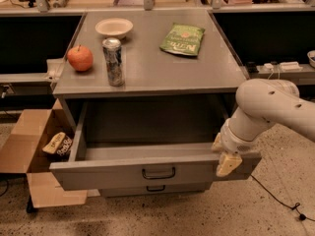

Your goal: Open top drawer

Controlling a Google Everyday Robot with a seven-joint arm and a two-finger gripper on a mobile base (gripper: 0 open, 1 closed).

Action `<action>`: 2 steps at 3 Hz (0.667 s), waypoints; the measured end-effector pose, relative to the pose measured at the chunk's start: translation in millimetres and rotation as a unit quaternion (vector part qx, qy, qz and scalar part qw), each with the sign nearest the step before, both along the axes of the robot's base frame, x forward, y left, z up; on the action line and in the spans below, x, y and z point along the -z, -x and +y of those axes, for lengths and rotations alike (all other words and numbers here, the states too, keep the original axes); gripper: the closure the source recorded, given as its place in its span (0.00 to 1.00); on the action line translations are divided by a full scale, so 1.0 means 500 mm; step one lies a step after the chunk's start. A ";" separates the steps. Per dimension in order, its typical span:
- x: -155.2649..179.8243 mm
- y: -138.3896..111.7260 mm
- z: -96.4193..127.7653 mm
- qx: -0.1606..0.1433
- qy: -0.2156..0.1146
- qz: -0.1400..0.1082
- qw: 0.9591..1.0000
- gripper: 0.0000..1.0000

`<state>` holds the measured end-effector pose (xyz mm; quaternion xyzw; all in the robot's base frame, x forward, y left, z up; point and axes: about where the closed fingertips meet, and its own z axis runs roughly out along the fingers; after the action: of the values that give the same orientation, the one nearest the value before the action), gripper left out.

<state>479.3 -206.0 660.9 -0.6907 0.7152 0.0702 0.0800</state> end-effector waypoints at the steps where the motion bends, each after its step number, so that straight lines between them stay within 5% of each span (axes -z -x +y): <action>1: 0.000 0.000 0.000 0.000 0.000 0.000 1.000 0.00; 2: 0.000 0.000 0.000 0.000 0.000 0.000 1.000 0.00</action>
Offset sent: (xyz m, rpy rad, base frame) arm 0.0000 0.0000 0.0000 0.0000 0.0000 0.0000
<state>479.3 -206.0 660.9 -0.6907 0.7152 0.0702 0.0799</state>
